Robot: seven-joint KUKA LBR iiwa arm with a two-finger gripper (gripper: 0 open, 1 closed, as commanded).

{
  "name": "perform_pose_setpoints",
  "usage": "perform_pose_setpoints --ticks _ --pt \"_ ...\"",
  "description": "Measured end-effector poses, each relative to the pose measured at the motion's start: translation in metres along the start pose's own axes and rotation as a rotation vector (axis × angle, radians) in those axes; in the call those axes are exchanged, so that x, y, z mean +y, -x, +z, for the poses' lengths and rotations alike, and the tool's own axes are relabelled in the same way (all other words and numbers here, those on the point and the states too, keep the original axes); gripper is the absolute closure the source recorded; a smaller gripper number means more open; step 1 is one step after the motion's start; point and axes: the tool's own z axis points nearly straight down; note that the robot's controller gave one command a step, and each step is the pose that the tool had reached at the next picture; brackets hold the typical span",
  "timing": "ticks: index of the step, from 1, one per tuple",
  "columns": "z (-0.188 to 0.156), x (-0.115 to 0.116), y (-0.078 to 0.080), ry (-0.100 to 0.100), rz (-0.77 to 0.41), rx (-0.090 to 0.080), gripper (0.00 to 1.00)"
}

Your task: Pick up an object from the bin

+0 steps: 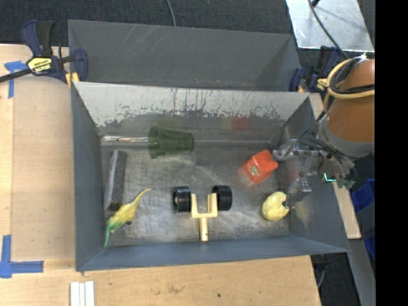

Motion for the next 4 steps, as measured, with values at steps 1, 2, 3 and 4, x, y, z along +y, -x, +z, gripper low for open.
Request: perform_pose_setpoints --ticks 1,2,3,4 --pt "-0.004 0.000 0.002 -0.001 -0.002 -0.008 0.00" --pt "0.024 -0.001 -0.007 -0.002 0.057 -0.015 0.00" --pt "0.070 -0.002 -0.017 -0.001 -0.003 -0.009 0.00" --pt "0.112 0.014 -0.016 -0.004 -0.263 -0.019 1.00"
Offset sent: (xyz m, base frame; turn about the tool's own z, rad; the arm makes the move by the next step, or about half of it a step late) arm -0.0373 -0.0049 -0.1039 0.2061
